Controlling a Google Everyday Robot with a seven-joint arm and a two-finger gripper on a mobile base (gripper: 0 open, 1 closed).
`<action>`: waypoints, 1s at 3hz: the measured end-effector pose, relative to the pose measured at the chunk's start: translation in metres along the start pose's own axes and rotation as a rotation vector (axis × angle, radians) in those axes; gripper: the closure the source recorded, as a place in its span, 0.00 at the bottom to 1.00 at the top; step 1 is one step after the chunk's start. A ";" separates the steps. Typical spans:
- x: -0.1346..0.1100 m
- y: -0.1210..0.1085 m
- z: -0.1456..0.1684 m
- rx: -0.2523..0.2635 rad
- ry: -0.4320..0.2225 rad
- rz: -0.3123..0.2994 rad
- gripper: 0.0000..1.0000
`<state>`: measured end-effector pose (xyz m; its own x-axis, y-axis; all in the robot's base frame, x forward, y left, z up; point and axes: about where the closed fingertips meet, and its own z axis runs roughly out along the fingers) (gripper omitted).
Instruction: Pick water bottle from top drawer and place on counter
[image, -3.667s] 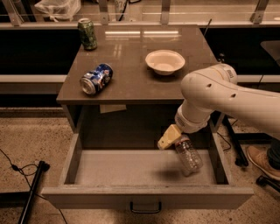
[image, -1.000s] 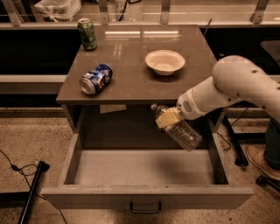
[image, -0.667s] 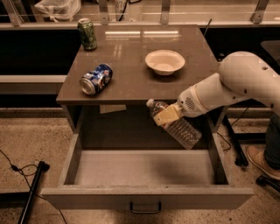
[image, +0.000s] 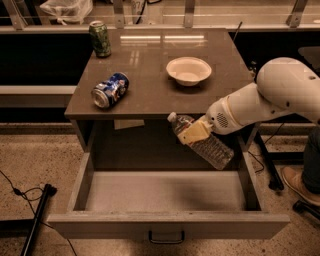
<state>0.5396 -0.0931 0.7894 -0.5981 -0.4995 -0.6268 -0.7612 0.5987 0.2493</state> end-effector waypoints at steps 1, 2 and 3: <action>-0.007 0.000 -0.010 -0.016 -0.056 -0.023 1.00; -0.038 0.002 -0.048 -0.086 -0.257 -0.104 1.00; -0.071 -0.001 -0.084 -0.126 -0.381 -0.199 1.00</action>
Offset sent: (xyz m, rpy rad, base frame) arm 0.0118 -0.0312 0.1350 0.4437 -0.3893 0.1530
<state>0.5620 -0.1109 0.8957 -0.3198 -0.3167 -0.8930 -0.8908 0.4216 0.1695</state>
